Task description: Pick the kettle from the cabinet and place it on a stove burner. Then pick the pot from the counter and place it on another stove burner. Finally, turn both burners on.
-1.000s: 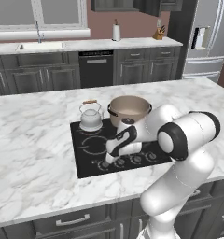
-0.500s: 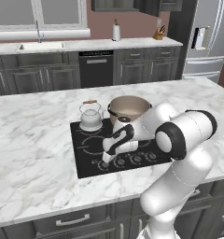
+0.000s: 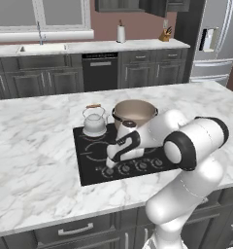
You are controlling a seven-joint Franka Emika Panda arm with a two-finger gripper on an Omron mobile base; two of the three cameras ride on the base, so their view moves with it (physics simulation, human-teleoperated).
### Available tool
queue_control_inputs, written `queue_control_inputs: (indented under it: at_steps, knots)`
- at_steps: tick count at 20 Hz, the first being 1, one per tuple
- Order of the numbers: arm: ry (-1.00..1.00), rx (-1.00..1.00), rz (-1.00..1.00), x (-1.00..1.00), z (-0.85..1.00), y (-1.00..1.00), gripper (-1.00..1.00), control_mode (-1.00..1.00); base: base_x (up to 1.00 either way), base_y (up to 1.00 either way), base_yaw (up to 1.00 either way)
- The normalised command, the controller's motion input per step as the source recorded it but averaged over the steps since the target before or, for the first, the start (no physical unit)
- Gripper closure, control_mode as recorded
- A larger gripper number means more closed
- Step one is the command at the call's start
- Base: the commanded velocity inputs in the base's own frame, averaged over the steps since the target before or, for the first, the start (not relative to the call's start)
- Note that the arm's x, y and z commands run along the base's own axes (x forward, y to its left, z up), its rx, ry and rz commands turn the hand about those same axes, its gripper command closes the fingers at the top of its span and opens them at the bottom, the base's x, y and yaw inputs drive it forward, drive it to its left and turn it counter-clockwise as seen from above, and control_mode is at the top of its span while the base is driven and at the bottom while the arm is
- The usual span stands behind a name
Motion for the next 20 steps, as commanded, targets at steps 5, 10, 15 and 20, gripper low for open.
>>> queue_control_inputs:
  at_steps: [5,10,15,20]
  knots:
    - [-0.1,0.0,0.0,-0.01,0.26,-0.12,1.0,-1.0,0.0,0.0,0.0]
    - [-0.09,0.0,0.0,0.0,0.45,-0.08,1.0,-1.0,0.0,0.0,0.0]
    - [-0.03,-0.02,0.0,0.0,0.47,-0.05,1.0,-1.0,0.0,0.0,0.0]
    - [0.0,-0.01,0.0,-0.01,0.33,0.0,1.0,-1.0,0.0,0.0,0.0]
